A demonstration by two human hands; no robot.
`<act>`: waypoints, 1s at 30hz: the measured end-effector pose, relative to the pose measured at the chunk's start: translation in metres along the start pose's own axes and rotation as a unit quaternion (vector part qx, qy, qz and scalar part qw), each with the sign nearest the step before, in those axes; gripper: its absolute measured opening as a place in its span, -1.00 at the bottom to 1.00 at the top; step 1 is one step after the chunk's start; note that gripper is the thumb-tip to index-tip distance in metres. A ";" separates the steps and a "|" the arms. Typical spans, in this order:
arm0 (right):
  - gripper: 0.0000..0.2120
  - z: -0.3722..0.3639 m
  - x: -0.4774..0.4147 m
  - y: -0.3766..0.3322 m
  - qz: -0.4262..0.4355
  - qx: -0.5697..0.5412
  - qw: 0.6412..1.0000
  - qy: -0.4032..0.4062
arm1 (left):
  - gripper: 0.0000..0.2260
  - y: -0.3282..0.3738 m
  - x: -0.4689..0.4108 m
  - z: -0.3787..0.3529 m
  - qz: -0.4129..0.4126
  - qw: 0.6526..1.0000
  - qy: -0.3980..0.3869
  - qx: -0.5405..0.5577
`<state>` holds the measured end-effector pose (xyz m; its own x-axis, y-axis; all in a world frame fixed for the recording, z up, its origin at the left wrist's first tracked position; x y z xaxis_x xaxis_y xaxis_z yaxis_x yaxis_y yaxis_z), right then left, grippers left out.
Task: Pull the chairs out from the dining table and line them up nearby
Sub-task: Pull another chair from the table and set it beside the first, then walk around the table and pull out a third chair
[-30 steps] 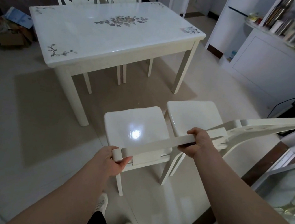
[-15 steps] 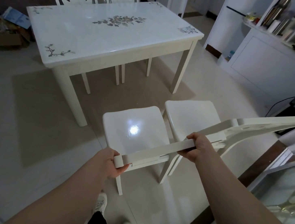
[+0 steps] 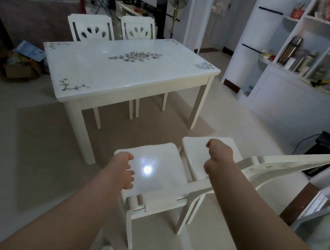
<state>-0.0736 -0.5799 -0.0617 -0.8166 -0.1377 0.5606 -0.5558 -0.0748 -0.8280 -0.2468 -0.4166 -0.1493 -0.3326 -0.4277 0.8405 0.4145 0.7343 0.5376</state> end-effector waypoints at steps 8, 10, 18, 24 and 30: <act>-0.71 -0.092 0.046 -0.016 0.044 0.024 0.997 -0.062 | -0.70 0.056 0.019 0.039 -0.113 0.989 -0.021 0.094; -0.66 -0.120 0.056 -0.015 0.049 0.050 0.994 -0.088 | -0.76 0.073 0.019 0.070 -0.151 0.983 0.005 0.109; -0.66 -0.231 0.065 0.001 0.109 0.161 0.962 -0.193 | -0.83 0.118 0.013 0.178 -0.208 0.963 0.097 0.142; -0.58 -0.342 0.083 0.017 0.135 0.197 0.941 -0.239 | -0.84 0.155 0.008 0.267 -0.239 0.946 0.149 0.159; -0.63 -0.453 0.111 0.039 0.150 0.188 0.932 -0.270 | -0.80 0.193 -0.006 0.370 -0.244 0.937 0.189 0.166</act>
<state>-0.2560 -0.1508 -0.0249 -0.6729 -0.6774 0.2972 -0.1385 -0.2793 -0.9502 -0.4786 -0.0769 -0.0750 -0.0637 -0.8652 0.4974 -0.0153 0.4992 0.8663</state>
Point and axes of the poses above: each hand's wrist, its own x-axis away from the middle knuckle, its own z-axis out of the back of the hand, y = z × x, the point moved 6 cm from there along -x, towards the middle knuckle, and after that the axes turned 8 degrees about -x, right-handed, at the moved point
